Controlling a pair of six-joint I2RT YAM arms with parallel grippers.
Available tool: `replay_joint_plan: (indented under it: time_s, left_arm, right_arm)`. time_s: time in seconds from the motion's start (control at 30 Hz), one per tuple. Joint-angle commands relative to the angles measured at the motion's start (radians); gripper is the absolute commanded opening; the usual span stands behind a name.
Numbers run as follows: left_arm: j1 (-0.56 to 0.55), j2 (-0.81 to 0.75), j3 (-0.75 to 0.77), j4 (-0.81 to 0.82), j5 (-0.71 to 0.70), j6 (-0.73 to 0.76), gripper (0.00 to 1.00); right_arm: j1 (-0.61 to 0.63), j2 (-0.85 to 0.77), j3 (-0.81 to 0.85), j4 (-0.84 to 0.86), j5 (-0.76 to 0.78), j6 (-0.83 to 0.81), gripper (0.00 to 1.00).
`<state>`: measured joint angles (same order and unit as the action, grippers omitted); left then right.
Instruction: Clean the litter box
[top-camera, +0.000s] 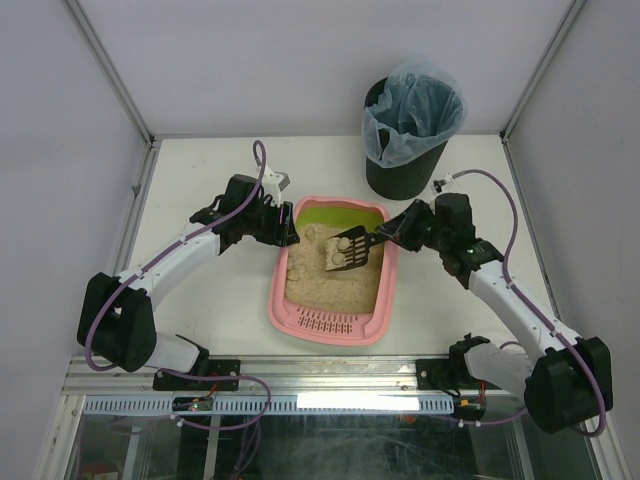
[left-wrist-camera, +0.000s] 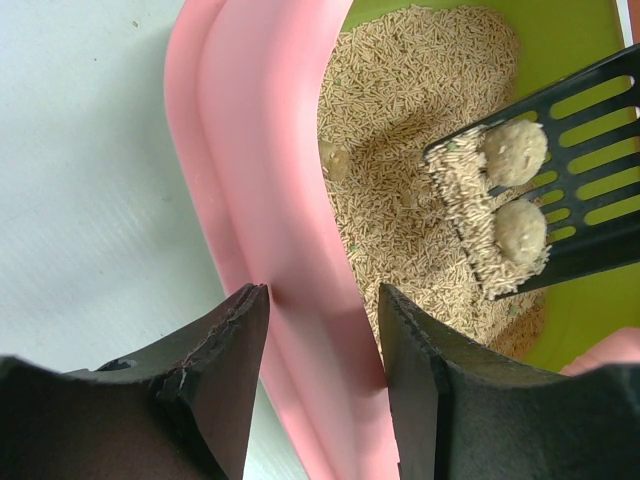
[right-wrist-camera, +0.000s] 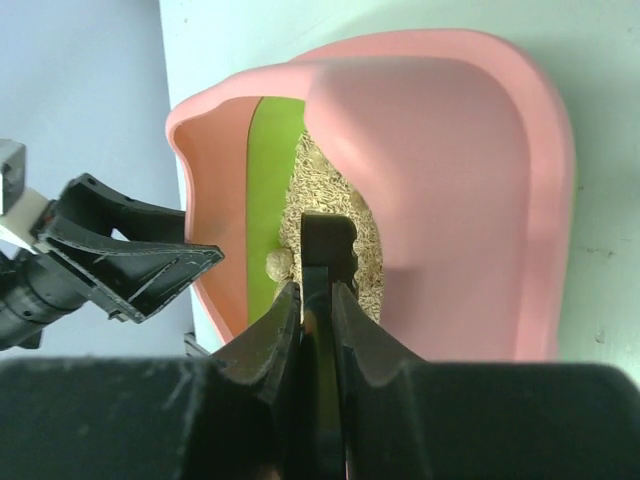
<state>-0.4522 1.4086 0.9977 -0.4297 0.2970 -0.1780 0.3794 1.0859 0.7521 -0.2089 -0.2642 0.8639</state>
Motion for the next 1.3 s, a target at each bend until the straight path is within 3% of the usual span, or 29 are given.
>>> replay_joint_plan:
  time_s: [0.0,0.23,0.6,0.97,1.27]
  left_arm:
    - [0.002,0.001,0.037,0.012,-0.009,0.023,0.49]
    - [0.002,-0.005,0.036,0.012,-0.013,0.023,0.49]
    - [0.001,-0.003,0.038,0.012,-0.011,0.023,0.49]
    - [0.001,-0.003,0.037,0.012,-0.012,0.025,0.49]
    - [0.002,-0.002,0.037,0.012,-0.011,0.025,0.49]
  right_arm:
    - [-0.089,-0.075,-0.042,0.151,-0.195,0.056,0.0]
    - [-0.159,-0.034,-0.146,0.307,-0.343,0.154,0.0]
    - [-0.217,-0.047,-0.241,0.438,-0.376,0.219,0.0]
    - [-0.272,-0.065,-0.364,0.731,-0.46,0.363,0.0]
    - [-0.295,-0.117,-0.313,0.643,-0.459,0.314,0.0]
